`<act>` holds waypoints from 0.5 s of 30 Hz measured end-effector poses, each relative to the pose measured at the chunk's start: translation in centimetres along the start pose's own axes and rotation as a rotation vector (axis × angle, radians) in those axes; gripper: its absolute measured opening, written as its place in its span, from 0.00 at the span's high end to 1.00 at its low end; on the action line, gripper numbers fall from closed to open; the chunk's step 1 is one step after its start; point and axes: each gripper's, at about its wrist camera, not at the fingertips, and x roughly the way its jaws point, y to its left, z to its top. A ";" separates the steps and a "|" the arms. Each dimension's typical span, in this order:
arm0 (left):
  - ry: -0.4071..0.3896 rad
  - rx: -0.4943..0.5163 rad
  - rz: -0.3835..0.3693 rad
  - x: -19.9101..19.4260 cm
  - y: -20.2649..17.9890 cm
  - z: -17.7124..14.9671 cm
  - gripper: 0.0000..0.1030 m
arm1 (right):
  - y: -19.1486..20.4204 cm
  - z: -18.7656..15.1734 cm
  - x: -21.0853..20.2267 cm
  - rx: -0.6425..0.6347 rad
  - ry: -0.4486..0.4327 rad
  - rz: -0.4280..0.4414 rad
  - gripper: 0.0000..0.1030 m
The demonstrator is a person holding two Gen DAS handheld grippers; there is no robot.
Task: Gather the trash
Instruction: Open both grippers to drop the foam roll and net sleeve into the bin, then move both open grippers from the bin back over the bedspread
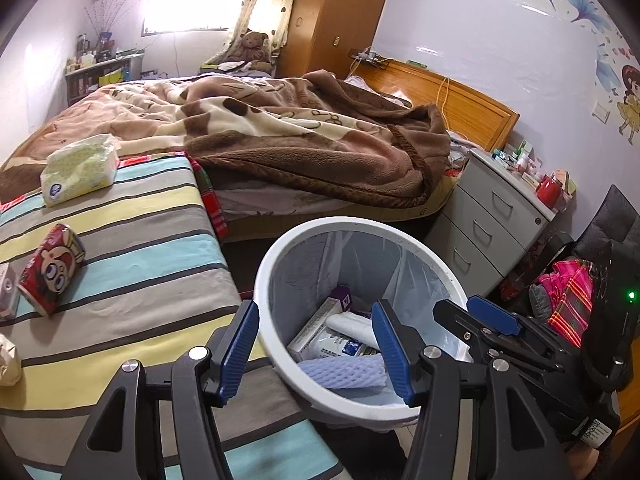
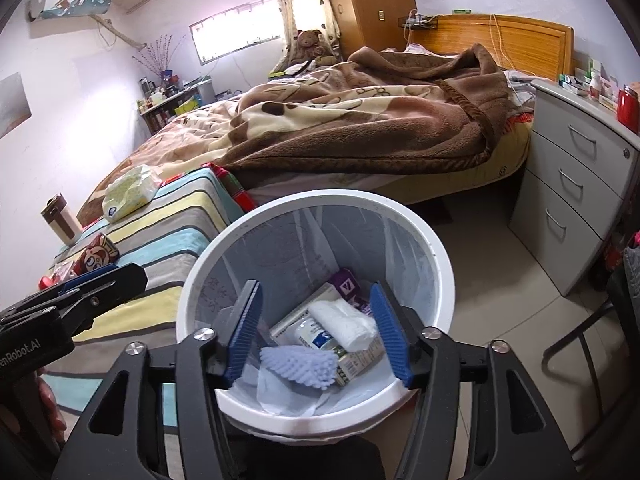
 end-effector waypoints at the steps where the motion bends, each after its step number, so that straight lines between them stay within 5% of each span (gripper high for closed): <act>1: -0.005 -0.003 0.004 -0.3 0.2 -0.1 0.43 | 0.2 0.0 -0.1 -0.006 -0.003 0.005 0.41; 15: -0.057 -0.051 0.053 -4.4 3.5 -1.3 0.43 | 3.4 -0.3 -0.7 -0.069 -0.023 0.062 0.35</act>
